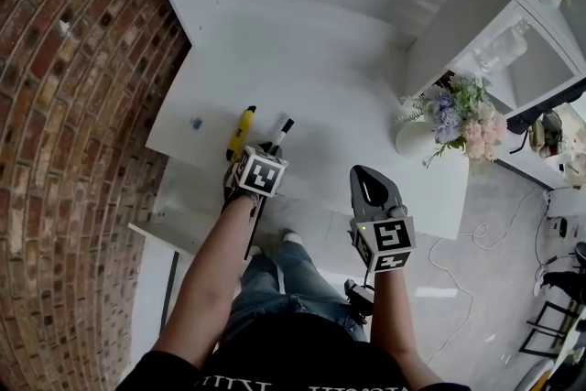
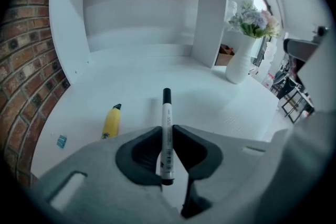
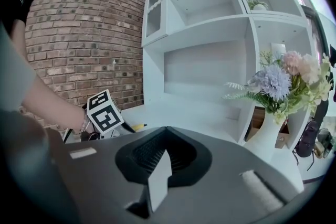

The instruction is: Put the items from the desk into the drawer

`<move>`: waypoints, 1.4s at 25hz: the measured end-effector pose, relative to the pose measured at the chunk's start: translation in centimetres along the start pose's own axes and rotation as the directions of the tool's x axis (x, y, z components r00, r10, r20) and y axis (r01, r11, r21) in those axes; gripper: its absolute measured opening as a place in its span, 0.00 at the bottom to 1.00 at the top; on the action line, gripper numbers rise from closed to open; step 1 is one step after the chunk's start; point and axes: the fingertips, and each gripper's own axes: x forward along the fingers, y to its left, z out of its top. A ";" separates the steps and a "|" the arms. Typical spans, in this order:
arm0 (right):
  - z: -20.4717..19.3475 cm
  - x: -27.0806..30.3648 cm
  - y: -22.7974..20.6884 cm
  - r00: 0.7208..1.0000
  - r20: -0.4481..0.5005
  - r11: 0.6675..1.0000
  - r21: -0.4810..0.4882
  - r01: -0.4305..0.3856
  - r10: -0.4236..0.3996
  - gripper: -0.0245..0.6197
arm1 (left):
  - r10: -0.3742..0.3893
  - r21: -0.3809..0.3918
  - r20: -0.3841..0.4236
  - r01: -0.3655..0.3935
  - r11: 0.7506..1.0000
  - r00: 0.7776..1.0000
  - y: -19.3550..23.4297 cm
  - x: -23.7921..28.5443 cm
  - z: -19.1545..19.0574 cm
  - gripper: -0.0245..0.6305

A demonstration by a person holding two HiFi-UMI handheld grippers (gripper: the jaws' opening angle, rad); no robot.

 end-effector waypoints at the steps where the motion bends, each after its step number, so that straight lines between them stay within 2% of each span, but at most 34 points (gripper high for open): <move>1: 0.2 -0.1 0.1 1.000 0.006 1.000 0.000 0.005 -0.005 0.05 | -0.009 0.010 0.027 0.009 1.000 1.000 -0.1 -0.6 0.7 0.14; 3: 0.8 -0.3 0.4 1.000 0.020 1.000 0.001 0.014 -0.014 0.05 | -0.022 0.026 0.072 0.020 0.999 0.997 -0.2 -1.8 1.6 0.14; 8: 2.4 -0.9 1.3 0.998 0.056 1.000 0.001 0.031 -0.031 0.05 | -0.050 0.012 0.132 0.049 0.999 0.990 -0.1 -4.8 2.0 0.14; 13: 3.8 -1.3 2.8 0.995 0.087 0.999 -0.004 0.046 -0.046 0.05 | -0.067 0.003 0.231 0.068 0.998 0.971 0.5 -8.7 2.7 0.14; 17: 4.9 -1.7 4.0 0.992 0.111 0.998 -0.010 0.064 -0.062 0.05 | -0.074 -0.002 0.339 0.079 0.997 0.938 1.5 -12.6 3.4 0.14; 22: 5.7 -2.1 5.5 0.988 0.126 0.996 -0.004 0.091 -0.090 0.05 | -0.121 0.018 0.501 0.129 0.991 0.857 2.9 -17.8 3.4 0.14; 26: 6.2 -2.3 6.6 0.986 0.133 0.995 -0.015 0.102 -0.099 0.05 | -0.094 -0.002 0.572 0.116 0.993 0.815 5.2 -20.7 2.9 0.14; 30: 6.1 -2.2 8.1 0.987 0.124 0.995 -0.013 0.101 -0.099 0.05 | -0.062 -0.031 0.603 0.101 0.994 0.795 7.1 -22.6 1.9 0.14; 35: 5.3 -2.0 9.8 0.989 0.099 0.994 -0.001 0.109 -0.108 0.05 | -0.064 -0.059 0.601 0.124 0.990 0.797 8.5 -23.1 -0.2 0.14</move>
